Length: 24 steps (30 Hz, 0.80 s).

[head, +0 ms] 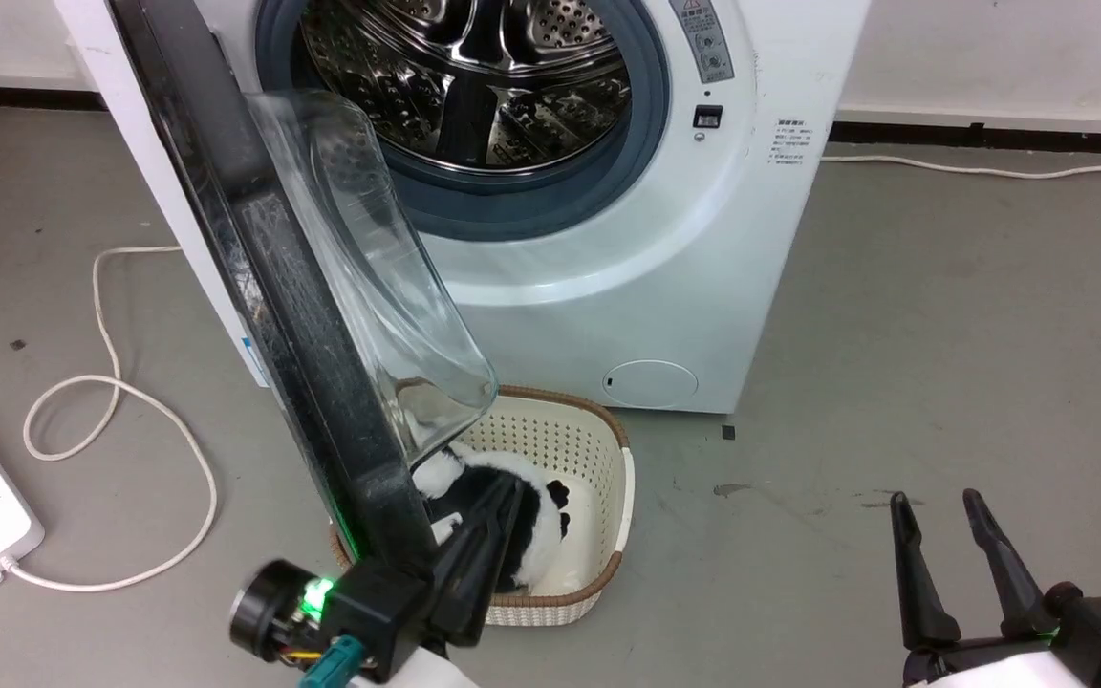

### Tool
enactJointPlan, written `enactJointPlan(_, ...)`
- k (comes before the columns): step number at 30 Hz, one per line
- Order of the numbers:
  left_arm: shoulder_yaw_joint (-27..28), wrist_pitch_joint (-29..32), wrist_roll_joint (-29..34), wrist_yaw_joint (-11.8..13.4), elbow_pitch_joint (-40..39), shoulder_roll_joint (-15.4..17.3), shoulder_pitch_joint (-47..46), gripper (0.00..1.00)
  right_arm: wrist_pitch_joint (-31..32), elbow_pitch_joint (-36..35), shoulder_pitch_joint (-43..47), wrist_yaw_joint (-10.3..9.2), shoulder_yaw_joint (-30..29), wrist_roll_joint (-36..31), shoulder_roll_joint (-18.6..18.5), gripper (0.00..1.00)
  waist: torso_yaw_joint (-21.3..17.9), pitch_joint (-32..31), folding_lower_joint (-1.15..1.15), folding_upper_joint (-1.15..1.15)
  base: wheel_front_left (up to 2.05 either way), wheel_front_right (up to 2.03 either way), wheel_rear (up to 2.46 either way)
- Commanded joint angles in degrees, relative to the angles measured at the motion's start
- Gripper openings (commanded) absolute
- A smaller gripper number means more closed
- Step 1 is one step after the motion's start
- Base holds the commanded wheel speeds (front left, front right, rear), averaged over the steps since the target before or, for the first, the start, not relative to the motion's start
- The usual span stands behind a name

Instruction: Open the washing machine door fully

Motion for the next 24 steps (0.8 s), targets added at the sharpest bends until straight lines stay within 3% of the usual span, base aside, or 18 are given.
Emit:
enactJointPlan(1, -0.1, -0.5, -0.5, 0.2, 2.3, -0.1, 0.5, 0.00, -0.3, 0.4, -1.0, 0.05, 0.2, 0.2, 0.2, 1.00, 0.0, 0.1, 0.00, 0.00, 0.00, 0.00, 0.00)
enactJointPlan(13, 2.8, -4.0, -1.8, 3.6, 13.7, -0.9, -1.6, 0.00, -0.3, 1.1, -0.9, 0.05, 0.6, 0.3, 0.2, 1.00, 1.1, 0.2, 0.00, 0.00, 0.00, 0.00, 0.00)
enactJointPlan(24, 3.8, -5.2, -3.5, 4.2, 15.9, -0.2, -0.5, 0.00, -0.3, 1.4, 0.0, 0.05, 0.4, 0.3, 0.2, 1.00, 8.1, -1.1, 0.00, 0.00, 0.00, 0.00, 0.00)
